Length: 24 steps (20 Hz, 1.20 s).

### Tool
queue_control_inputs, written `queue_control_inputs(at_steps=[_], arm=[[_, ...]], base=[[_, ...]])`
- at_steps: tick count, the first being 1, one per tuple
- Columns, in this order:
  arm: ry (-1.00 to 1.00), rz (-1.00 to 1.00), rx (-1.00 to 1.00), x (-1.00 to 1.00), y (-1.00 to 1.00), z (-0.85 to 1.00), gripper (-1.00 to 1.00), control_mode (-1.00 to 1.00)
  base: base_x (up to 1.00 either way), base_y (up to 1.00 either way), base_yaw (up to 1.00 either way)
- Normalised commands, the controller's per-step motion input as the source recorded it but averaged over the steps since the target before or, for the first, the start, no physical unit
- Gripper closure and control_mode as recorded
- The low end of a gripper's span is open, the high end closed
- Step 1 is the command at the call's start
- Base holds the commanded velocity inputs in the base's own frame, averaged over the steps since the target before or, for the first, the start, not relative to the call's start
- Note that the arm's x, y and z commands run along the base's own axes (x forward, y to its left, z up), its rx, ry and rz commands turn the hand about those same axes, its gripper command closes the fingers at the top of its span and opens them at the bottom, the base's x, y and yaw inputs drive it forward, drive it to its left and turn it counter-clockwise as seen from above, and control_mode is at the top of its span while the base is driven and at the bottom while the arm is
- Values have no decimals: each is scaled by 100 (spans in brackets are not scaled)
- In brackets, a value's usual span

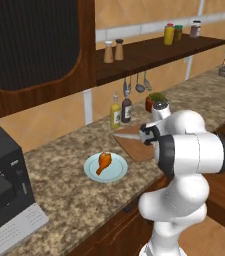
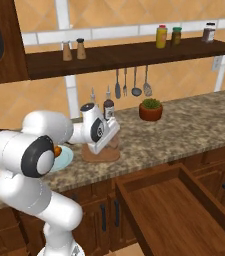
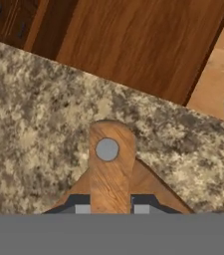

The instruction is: Pick up the knife from the drawer and place it on the cutting board. Then place the meat from the plate to the cutting board.

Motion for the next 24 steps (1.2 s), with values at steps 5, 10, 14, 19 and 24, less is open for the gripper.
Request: queue_control_inputs(at_steps=[5, 10, 14, 19, 24], arm=[[1, -29, 13, 2, 4, -10, 100, -100], [0, -7, 5, 42, 26, -33, 100, -100], [0, -11, 3, 53, 33, -26, 100, -100], [3, -8, 0, 34, 31, -48, 100, -100], [-1, -5, 0, 20, 22, -35, -100, -100]], base=[[0, 0, 0], [0, 0, 0], [0, 0, 0], [0, 0, 0], [0, 0, 0]])
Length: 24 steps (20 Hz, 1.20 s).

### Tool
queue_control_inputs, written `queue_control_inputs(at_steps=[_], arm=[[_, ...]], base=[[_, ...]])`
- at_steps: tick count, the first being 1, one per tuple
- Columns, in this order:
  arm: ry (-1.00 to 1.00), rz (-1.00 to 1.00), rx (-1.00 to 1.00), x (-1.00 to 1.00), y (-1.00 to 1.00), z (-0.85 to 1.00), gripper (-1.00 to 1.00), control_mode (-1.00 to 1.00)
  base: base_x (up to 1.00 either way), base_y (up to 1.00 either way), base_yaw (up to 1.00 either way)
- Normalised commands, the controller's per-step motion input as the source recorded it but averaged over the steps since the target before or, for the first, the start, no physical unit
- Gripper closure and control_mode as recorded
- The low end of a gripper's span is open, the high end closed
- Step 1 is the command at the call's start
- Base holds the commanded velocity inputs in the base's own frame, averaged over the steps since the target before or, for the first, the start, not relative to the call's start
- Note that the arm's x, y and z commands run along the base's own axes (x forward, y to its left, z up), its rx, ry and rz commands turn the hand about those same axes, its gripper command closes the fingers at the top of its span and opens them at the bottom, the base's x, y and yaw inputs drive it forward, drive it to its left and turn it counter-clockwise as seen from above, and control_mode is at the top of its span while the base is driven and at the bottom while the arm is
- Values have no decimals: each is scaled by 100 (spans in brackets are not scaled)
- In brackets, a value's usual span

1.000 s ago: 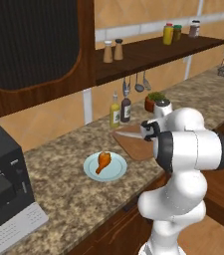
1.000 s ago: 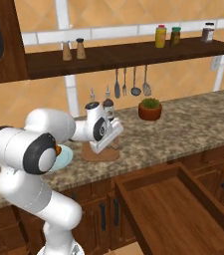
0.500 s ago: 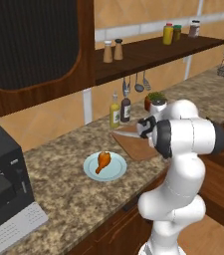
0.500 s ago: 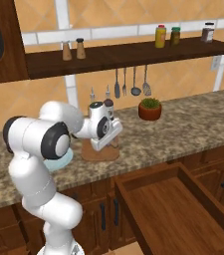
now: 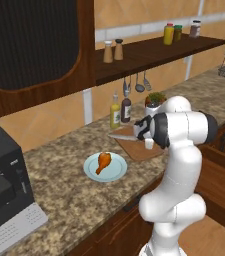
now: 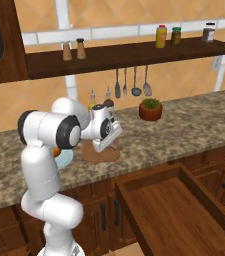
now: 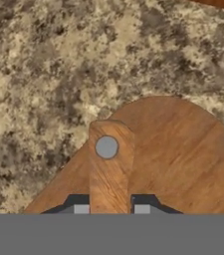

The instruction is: Pick up the knife from the drawer and place it on the cutting board. Then place the meat from the plate to the cutting board.

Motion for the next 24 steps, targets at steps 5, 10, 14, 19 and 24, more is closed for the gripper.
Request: queue_control_inputs(at_steps=[5, 10, 14, 19, 24], arm=[[-5, -8, 3, -4, 0, 20, -100, -100], [-17, 4, 2, -68, 25, 90, -100, -100], [-11, 34, -2, -96, 61, 63, -100, -100], [3, 69, -3, -29, 74, 43, -100, -100], [6, 82, -1, -6, 65, 25, -100, -100]], base=[[0, 0, 0], [0, 0, 0], [0, 0, 0], [0, 0, 0], [0, 0, 0]])
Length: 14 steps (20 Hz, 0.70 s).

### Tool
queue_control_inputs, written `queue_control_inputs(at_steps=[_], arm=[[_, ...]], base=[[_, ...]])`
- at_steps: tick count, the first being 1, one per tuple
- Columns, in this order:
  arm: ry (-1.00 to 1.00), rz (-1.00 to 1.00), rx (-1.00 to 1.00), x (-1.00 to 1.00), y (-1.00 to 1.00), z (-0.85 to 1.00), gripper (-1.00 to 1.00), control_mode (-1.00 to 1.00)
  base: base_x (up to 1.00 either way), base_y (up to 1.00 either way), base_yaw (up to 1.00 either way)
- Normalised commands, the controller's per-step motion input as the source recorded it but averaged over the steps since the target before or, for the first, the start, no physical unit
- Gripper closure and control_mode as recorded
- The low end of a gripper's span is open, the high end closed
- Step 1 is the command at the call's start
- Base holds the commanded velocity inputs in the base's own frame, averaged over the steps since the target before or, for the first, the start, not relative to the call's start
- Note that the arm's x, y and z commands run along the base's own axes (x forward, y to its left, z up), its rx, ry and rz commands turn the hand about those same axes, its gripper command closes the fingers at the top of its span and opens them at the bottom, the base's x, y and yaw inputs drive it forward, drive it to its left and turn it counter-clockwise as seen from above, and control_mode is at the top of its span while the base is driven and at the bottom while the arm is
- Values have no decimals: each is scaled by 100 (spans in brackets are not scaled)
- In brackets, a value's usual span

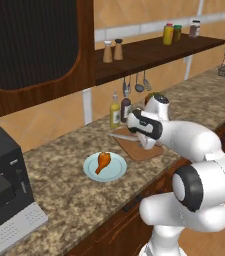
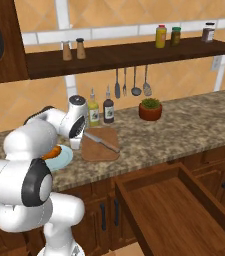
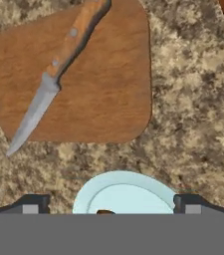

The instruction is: Pick up the knife from the drawer and place it on the cutting board. Then place the meat from the plate to the cutting board.

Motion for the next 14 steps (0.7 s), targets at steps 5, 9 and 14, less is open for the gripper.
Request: queue_control_inputs(at_steps=[5, 9, 14], arm=[[10, 79, -18, -37, 64, 5, -100, -100], [14, 66, -28, -38, 84, -10, -100, -100], [15, 36, -37, -7, 93, -53, -100, -100]], base=[[0, 0, 0], [0, 0, 0], [0, 0, 0]])
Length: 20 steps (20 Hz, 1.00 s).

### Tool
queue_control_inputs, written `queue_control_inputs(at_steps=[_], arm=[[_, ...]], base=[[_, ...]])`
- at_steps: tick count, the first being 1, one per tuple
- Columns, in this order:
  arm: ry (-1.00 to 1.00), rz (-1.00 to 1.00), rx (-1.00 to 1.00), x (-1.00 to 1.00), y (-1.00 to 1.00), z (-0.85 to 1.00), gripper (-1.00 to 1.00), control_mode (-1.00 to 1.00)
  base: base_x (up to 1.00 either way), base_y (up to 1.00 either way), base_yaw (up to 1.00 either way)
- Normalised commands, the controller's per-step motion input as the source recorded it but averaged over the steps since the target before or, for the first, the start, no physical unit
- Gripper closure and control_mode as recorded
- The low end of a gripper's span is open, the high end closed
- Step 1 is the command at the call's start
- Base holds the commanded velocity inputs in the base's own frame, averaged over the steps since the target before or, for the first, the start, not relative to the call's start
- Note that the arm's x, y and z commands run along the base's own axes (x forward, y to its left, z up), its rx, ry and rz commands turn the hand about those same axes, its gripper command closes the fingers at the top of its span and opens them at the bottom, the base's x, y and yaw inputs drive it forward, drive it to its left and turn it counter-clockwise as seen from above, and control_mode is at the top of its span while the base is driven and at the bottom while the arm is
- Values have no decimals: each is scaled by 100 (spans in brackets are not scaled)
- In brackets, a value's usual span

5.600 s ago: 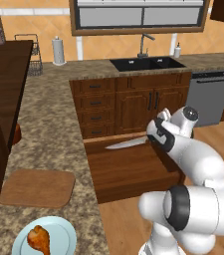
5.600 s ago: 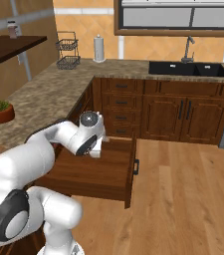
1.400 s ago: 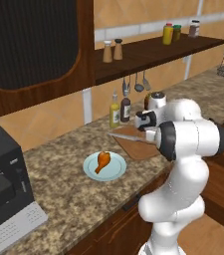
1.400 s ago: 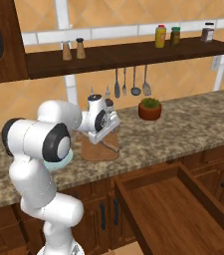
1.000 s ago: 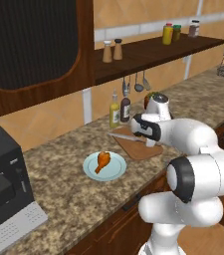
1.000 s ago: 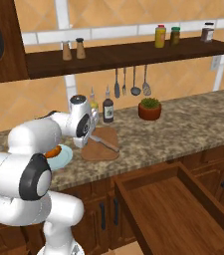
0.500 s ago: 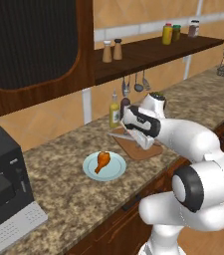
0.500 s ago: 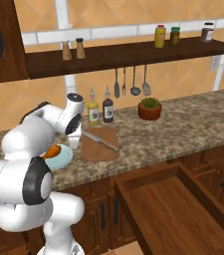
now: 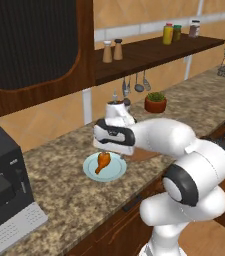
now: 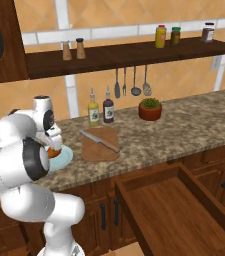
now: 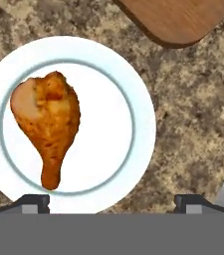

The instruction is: Pick up the knife from the drawer and place it on the cutting board. Then place the meat from the plate to the cutting board.

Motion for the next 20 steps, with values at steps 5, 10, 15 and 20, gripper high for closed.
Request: queue_control_inputs(at_steps=[5, 10, 15, 20], arm=[[17, 21, -20, 37, 29, -71, -100, -100], [-2, 9, 4, 66, 0, -12, -100, -100], [0, 0, 0, 43, 6, -22, -100, -100], [0, 2, 0, -17, -8, -51, -100, -100]], base=[[0, 0, 0], [0, 0, 0], [0, 0, 0], [0, 0, 0]])
